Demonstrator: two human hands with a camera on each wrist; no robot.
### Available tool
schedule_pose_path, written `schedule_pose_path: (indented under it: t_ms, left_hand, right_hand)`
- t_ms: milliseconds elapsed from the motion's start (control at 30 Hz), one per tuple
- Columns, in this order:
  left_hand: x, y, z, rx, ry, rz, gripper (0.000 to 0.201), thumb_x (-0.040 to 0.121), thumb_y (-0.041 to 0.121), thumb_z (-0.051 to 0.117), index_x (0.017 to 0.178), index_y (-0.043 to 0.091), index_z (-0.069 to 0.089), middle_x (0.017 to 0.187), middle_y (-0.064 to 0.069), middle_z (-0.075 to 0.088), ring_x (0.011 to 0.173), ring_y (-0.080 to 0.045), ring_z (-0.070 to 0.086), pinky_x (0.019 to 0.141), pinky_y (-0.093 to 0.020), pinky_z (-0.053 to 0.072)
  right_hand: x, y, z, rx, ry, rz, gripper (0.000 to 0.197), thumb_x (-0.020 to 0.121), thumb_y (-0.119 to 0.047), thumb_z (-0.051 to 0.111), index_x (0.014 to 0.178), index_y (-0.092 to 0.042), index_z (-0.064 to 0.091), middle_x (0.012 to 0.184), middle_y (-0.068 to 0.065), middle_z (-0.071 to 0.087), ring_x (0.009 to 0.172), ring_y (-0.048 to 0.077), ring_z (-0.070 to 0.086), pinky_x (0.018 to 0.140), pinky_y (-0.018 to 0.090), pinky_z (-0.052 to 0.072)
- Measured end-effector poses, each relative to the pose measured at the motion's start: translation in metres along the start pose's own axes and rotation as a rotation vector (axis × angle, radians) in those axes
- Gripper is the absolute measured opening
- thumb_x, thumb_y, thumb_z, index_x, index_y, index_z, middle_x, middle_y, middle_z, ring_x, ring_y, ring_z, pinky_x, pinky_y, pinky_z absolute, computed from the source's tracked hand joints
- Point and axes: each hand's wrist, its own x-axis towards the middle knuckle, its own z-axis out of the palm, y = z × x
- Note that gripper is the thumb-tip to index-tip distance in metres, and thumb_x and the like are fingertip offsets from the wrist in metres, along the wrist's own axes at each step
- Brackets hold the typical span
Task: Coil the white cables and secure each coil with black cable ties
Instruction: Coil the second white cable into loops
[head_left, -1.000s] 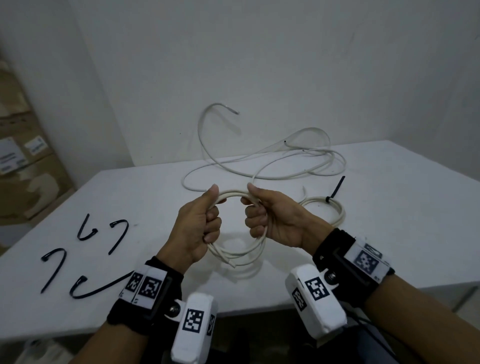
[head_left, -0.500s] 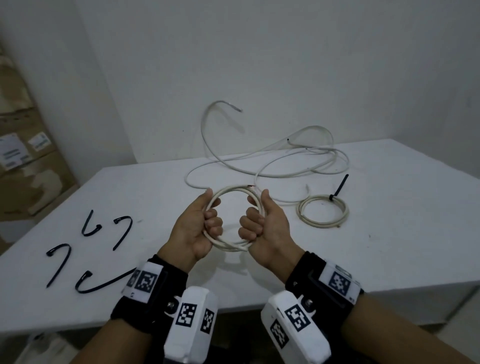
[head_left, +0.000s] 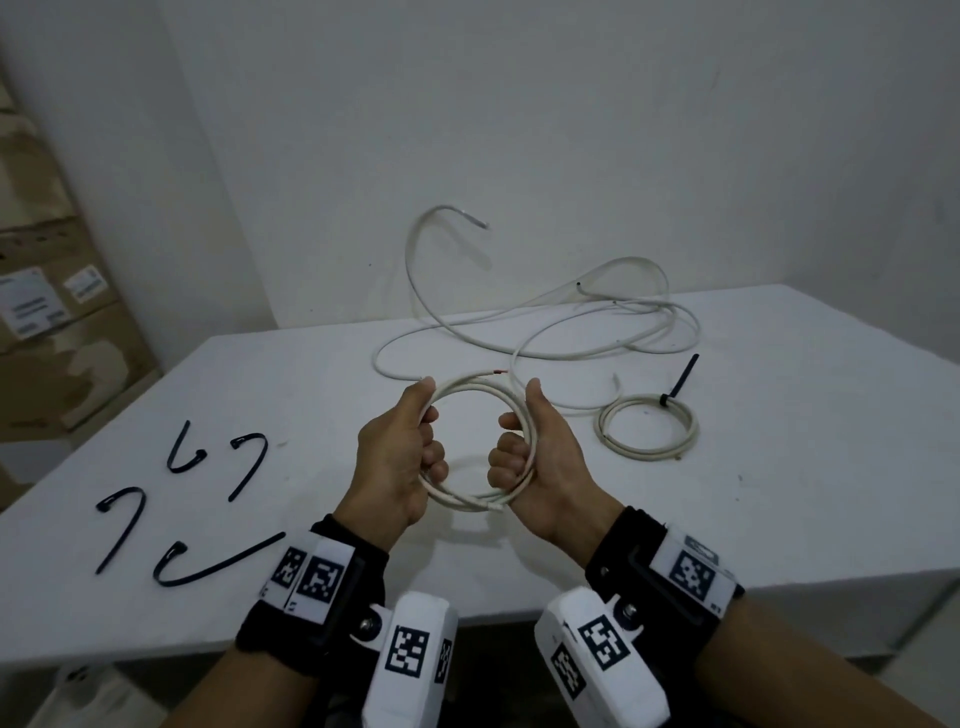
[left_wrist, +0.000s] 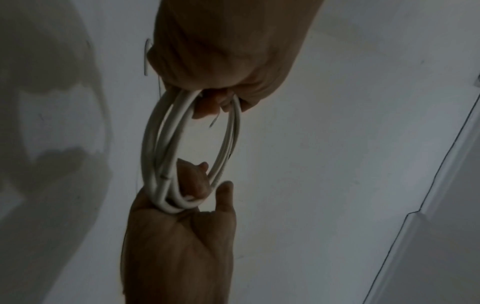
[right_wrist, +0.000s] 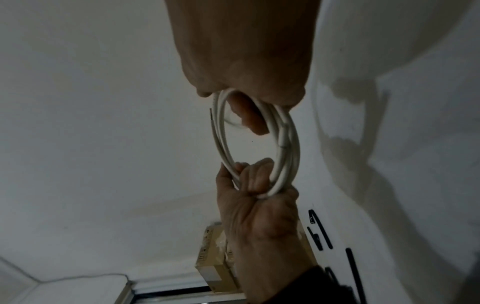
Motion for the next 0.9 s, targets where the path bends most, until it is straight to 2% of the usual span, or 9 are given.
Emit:
schedule_pose_path:
  t_ms: [133, 233, 333, 433, 533, 567, 700, 833, 900]
  left_hand:
    - [0.003, 0.002, -0.004, -0.027, -0.029, -0.02, 0.028, 0.09, 0.029, 0.061, 0.072, 0.011, 0.047, 0.039, 0.008, 0.021, 0.03, -0.007, 0.018, 0.033, -0.014, 0.015]
    - [0.002, 0.001, -0.005, -0.041, -0.052, -0.044, 0.025, 0.09, 0.027, 0.059, 0.075, 0.01, 0.05, 0.04, 0.008, 0.02, 0.03, -0.007, 0.017, 0.034, -0.013, 0.013]
    - [0.0, 0.001, -0.006, -0.052, -0.058, -0.05, 0.023, 0.09, 0.026, 0.059, 0.076, 0.009, 0.051, 0.041, 0.008, 0.02, 0.03, -0.007, 0.017, 0.034, -0.013, 0.012]
    - [0.001, 0.003, -0.007, -0.069, -0.043, -0.052, 0.023, 0.089, 0.026, 0.06, 0.076, 0.009, 0.051, 0.041, 0.008, 0.019, 0.03, -0.007, 0.016, 0.033, -0.014, 0.011]
    - [0.001, 0.002, -0.006, -0.084, -0.011, -0.042, 0.023, 0.089, 0.025, 0.06, 0.074, 0.01, 0.051, 0.041, 0.008, 0.019, 0.03, -0.007, 0.017, 0.033, -0.013, 0.012]
    - [0.001, 0.001, -0.006, -0.089, -0.005, -0.038, 0.023, 0.089, 0.025, 0.06, 0.074, 0.01, 0.051, 0.041, 0.008, 0.019, 0.03, -0.007, 0.017, 0.033, -0.013, 0.012]
    - [0.001, -0.001, -0.006, -0.124, -0.033, -0.041, 0.024, 0.09, 0.026, 0.057, 0.073, 0.01, 0.05, 0.041, 0.007, 0.019, 0.03, -0.007, 0.017, 0.033, -0.012, 0.013]
    - [0.001, 0.001, -0.006, -0.144, -0.07, -0.052, 0.024, 0.09, 0.025, 0.057, 0.072, 0.011, 0.049, 0.04, 0.007, 0.018, 0.029, -0.007, 0.016, 0.033, -0.012, 0.012]
    - [0.0, 0.0, -0.005, -0.137, -0.087, -0.055, 0.024, 0.089, 0.026, 0.057, 0.072, 0.011, 0.049, 0.04, 0.007, 0.018, 0.03, -0.007, 0.016, 0.032, -0.011, 0.013]
  right_hand:
    - [-0.003, -0.006, -0.001, -0.148, -0.087, -0.089, 0.036, 0.092, -0.049, 0.049, 0.1, -0.014, 0.053, 0.069, 0.004, 0.052, 0.06, 0.016, 0.054, 0.057, 0.027, 0.048]
    - [-0.003, -0.013, 0.002, -0.528, -0.085, -0.34, 0.022, 0.094, -0.033, 0.053, 0.112, -0.021, 0.054, 0.093, 0.006, 0.059, 0.078, 0.017, 0.061, 0.064, 0.028, 0.053]
    - [-0.003, -0.019, 0.002, -0.813, -0.116, -0.579, 0.014, 0.094, -0.021, 0.055, 0.105, -0.018, 0.063, 0.087, 0.0, 0.062, 0.077, 0.017, 0.066, 0.066, 0.03, 0.055]
    - [-0.002, -0.023, 0.001, -0.893, -0.087, -0.656, 0.012, 0.092, -0.018, 0.057, 0.1, -0.019, 0.065, 0.082, -0.004, 0.065, 0.075, 0.015, 0.068, 0.067, 0.029, 0.057]
    - [0.0, -0.023, 0.001, -1.038, 0.001, -0.786, 0.006, 0.088, -0.018, 0.062, 0.085, -0.019, 0.067, 0.081, -0.008, 0.067, 0.075, 0.0, 0.062, 0.068, 0.008, 0.047]
    - [0.0, -0.022, 0.002, -1.084, 0.027, -0.816, 0.006, 0.088, -0.018, 0.062, 0.083, -0.019, 0.066, 0.084, -0.008, 0.067, 0.076, -0.002, 0.059, 0.067, 0.005, 0.043]
    - [0.0, -0.016, -0.002, -1.173, 0.001, -0.855, 0.003, 0.085, -0.017, 0.065, 0.082, -0.016, 0.066, 0.093, -0.002, 0.06, 0.084, 0.002, 0.054, 0.069, 0.009, 0.039]
    - [0.003, -0.013, -0.007, -1.217, -0.024, -0.86, 0.004, 0.082, -0.016, 0.068, 0.079, -0.015, 0.065, 0.09, 0.001, 0.057, 0.081, 0.003, 0.049, 0.069, 0.007, 0.036]
    - [0.007, -0.011, -0.009, -1.179, -0.001, -0.86, 0.018, 0.08, -0.016, 0.069, 0.071, -0.021, 0.055, 0.086, 0.002, 0.056, 0.074, 0.006, 0.05, 0.069, 0.015, 0.043]
